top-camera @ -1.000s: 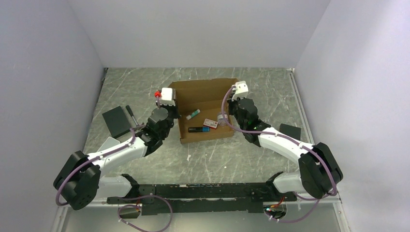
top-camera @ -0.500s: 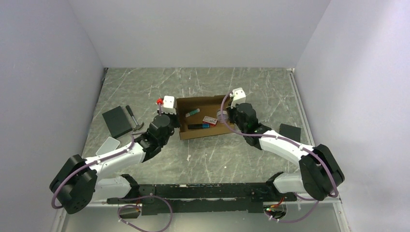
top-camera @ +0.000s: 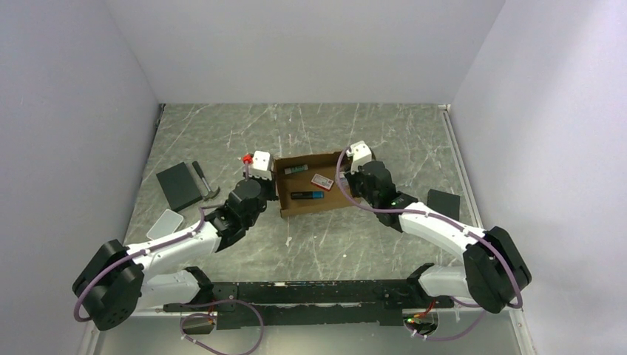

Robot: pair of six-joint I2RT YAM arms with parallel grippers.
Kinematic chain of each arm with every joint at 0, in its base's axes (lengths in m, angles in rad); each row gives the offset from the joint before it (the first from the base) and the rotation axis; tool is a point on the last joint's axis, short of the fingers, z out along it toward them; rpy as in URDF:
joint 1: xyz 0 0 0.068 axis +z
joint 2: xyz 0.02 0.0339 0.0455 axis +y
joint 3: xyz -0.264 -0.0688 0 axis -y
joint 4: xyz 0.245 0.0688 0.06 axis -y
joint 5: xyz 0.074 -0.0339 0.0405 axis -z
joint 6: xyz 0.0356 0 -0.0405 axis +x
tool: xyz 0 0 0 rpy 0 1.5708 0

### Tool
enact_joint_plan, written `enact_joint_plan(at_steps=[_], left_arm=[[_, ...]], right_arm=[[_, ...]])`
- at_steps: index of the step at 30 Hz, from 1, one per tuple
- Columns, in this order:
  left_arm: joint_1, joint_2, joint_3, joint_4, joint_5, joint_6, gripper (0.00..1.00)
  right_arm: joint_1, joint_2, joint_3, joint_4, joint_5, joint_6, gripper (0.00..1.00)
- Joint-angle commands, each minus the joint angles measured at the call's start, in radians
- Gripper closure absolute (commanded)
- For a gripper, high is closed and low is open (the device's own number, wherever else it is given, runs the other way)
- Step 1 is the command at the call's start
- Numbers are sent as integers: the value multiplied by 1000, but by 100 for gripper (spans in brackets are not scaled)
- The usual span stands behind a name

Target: Fold the paper box

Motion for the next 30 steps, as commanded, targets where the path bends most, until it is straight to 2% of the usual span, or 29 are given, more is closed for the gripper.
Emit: enact_joint_plan(at_steps=[1,7,11,15,18,22,25,28,30], left_arm=[[-21,-29,-17,2,52,3,100],[-29,-34,-35,-6,54,6,100],[-31,-38,-48,-9,47,11,100],[-31,-39,-57,-8,45,15,100],[-30,-40,-61,-7,42,14,100],[-31,-40,-67,0,47,10,100],[-32,-34,-70,5,54,4,100],[-33,-31,-75,8,56,-4,100],[-33,-31,-78,11,56,-10,100]], right_arm=[[6,-46,-6,-27,-23,-35,75],[5,-85,6,-61,-41,-65,68],[3,-122,46,-163,-180,-146,63],[-5,-134,141,-427,-490,-348,62],[-9,-141,194,-594,-639,-520,61],[-11,-133,252,-825,-809,-736,48],[-9,-117,346,-1112,-986,-981,38],[-9,-100,469,-1309,-1054,-1097,34],[-9,-96,547,-1332,-1049,-1100,30]])
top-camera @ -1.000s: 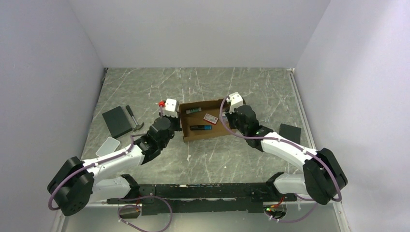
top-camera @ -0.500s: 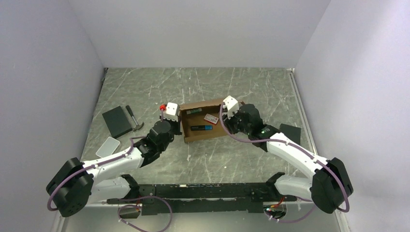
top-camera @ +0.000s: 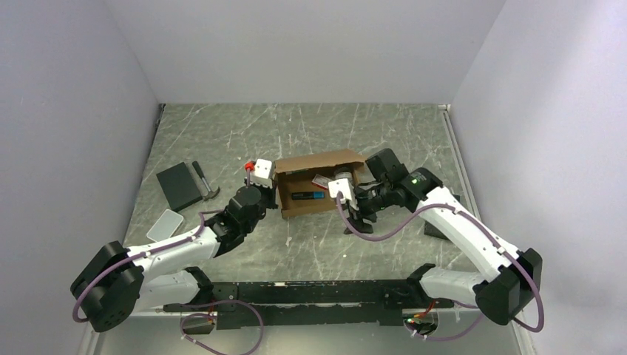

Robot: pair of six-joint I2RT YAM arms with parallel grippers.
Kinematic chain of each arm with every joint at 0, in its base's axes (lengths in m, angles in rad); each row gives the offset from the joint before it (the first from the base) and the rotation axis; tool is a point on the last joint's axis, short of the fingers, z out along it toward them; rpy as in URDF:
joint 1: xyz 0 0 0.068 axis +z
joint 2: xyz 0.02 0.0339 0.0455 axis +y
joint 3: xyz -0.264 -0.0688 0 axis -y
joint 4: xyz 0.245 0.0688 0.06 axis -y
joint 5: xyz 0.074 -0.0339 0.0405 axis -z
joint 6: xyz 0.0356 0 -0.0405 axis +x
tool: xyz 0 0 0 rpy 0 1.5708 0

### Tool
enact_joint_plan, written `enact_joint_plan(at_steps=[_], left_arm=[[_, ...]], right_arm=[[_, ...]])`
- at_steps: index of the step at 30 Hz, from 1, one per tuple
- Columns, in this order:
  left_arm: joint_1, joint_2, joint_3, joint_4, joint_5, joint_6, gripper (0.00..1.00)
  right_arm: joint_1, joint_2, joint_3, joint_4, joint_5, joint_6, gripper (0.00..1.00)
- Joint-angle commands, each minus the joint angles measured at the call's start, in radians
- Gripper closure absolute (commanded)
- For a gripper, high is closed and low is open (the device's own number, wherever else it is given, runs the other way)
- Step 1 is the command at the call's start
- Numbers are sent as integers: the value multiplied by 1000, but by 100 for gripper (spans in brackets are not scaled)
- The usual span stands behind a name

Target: Fold the paper box

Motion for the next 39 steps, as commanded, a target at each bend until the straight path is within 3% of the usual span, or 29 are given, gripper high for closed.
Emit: enact_joint_plan(at_steps=[1,5,8,16,20,27,34,39], left_arm=[[-9,-11,-14,11,27,-13,100],[-11,-14,-18,11,25,-23,100],[-12,-17,-23,13,25,-29,100],[-16,-47,-37,8,13,-33,99],[-17,-62,-35,-3,16,-30,98],[-17,-82,-37,-17,32,-46,94],[-17,-141,-37,-76,88,-93,80],[-17,-253,-35,-198,174,-142,63]], right_arm=[[-4,0,195,-232,-151,-185,27],[-4,29,302,-83,-37,-56,16],[-5,92,372,51,104,16,13],[-4,245,408,222,252,-67,16],[-4,280,393,259,284,-79,31],[-4,251,304,294,302,-106,71],[-3,206,206,284,291,-133,92],[0,186,149,293,285,-130,98]])
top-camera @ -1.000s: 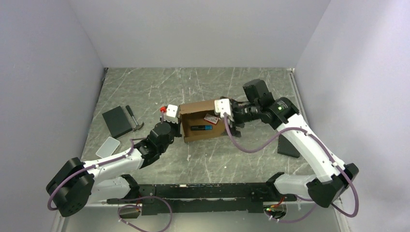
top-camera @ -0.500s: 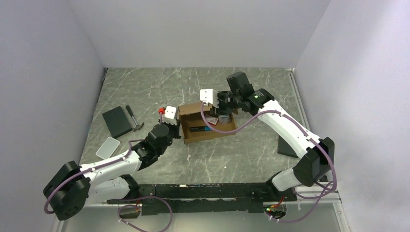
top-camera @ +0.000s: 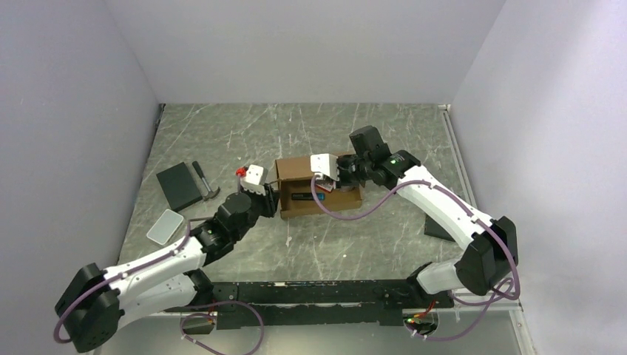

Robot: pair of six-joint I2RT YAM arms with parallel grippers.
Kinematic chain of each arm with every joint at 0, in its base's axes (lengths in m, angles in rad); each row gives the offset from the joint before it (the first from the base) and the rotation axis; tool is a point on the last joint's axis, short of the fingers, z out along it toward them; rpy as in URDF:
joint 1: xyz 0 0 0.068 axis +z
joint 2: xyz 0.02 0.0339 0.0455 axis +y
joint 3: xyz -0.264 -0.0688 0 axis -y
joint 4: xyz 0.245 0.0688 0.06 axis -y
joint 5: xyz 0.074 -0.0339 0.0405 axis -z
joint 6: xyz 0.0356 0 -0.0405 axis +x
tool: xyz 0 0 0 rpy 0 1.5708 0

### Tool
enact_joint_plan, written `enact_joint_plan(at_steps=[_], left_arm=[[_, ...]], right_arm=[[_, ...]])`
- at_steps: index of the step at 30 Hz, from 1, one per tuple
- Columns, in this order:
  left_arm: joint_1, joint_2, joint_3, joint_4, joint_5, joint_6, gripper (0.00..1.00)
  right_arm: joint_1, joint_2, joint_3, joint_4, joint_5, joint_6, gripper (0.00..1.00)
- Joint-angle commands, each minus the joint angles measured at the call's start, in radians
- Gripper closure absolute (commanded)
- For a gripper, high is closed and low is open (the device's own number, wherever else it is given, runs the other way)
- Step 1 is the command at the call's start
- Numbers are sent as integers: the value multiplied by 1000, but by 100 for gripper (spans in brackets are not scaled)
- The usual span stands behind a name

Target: Fold the paper box

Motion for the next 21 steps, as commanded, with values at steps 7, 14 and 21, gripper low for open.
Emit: enact_joint_plan(at_steps=[7,14,21], left_arm=[[-2,-307,90,-442,201,-129,33],[-1,-382,171,-611,135,-192,17],[22,-210,213,-549,87,-277,4]], right_arm=[[6,-37,-90,37,-33,7,99],[13,-12,-161,42,-65,18,99],[24,33,-228,82,-48,37,94]])
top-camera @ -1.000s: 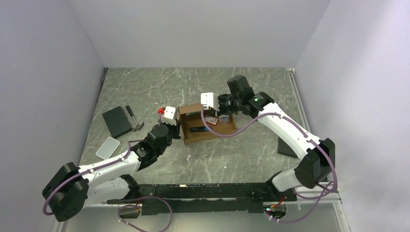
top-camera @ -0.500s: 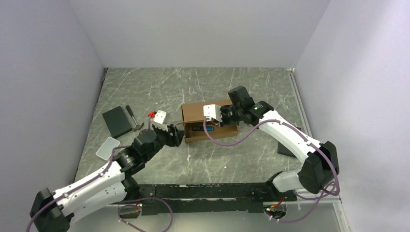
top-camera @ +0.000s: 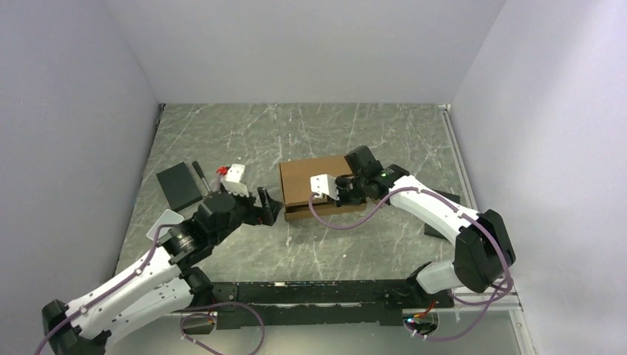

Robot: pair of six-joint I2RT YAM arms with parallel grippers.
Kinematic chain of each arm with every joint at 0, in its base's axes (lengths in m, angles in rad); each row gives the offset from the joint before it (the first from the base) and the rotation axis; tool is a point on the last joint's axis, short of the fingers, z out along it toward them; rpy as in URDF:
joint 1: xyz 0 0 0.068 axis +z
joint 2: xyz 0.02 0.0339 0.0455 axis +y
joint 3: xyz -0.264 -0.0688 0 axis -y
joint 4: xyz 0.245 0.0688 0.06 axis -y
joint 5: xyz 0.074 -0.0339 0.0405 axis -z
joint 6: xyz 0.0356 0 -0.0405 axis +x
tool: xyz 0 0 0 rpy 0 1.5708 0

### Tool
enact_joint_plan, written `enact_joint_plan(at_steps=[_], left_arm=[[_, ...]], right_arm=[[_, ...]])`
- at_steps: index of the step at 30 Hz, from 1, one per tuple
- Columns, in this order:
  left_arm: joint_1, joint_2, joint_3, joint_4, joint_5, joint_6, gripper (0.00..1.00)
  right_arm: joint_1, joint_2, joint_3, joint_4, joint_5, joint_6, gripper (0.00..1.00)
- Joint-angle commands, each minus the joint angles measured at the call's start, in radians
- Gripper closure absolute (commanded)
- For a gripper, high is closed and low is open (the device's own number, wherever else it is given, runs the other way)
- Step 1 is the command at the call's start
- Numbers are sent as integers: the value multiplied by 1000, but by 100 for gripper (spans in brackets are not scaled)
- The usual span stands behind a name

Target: Fold the paper box

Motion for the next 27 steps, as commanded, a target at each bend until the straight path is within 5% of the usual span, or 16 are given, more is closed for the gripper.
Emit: enact_joint_plan(at_steps=[1,8,14,24,27], left_arm=[[38,134,50,28,-18,-101,3],[331,343,-29,307,368,-285,1],[363,523,-3,394,438,-284,1],[368,732,47,352,443,-321,4],[370,769,57,338,441,-321,11]], right_arm=[[7,30,-35,27,-20,28,92],[7,58,-38,1,-43,33,67],[6,71,-19,-62,-98,22,43],[-18,95,66,-196,-245,9,38],[-44,85,93,-228,-310,18,38]])
